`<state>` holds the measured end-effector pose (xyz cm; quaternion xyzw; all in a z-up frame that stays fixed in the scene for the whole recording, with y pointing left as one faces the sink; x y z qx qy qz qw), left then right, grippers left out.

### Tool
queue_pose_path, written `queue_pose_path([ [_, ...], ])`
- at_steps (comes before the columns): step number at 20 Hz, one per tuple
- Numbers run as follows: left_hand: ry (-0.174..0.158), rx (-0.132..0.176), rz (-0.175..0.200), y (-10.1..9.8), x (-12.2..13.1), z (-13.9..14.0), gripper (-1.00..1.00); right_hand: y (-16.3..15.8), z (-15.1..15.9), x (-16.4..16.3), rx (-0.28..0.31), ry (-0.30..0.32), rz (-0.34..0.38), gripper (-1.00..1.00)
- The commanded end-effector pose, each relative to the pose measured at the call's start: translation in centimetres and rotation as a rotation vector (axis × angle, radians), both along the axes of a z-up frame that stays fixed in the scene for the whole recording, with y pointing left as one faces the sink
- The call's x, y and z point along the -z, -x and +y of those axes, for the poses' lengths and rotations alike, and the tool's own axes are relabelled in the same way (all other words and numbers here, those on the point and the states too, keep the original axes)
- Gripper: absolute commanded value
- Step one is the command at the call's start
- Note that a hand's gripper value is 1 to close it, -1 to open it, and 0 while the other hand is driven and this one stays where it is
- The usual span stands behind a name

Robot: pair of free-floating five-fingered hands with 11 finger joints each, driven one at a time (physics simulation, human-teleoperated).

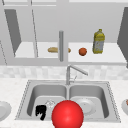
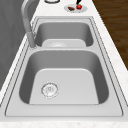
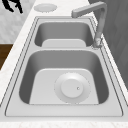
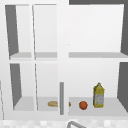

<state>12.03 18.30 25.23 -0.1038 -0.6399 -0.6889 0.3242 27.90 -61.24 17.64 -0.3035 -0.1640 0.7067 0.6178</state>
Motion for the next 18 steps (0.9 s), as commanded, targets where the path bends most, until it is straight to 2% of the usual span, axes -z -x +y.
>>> queue_pose_path([
  [1,0.0,0.0,0.0,0.0,0.0,0.0,0.0,-1.3,-0.6,-0.5,0.07,0.0,0.0,-1.0],
  [7,0.0,0.0,0.0,0.0,0.0,0.0,0.0,-3.1,-1.3,0.8,0.095,0.008,-0.005,-1.0],
  [12,0.0,0.0,0.0,0.0,0.0,0.0,0.0,-4.9,-1.2,2.7,0.115,0.042,-0.002,-1.0],
  [18,0.0,0.0,0.0,0.0,0.0,0.0,0.0,-5.0,-1.0,4.9,0.187,0.054,-0.004,-1.0],
])
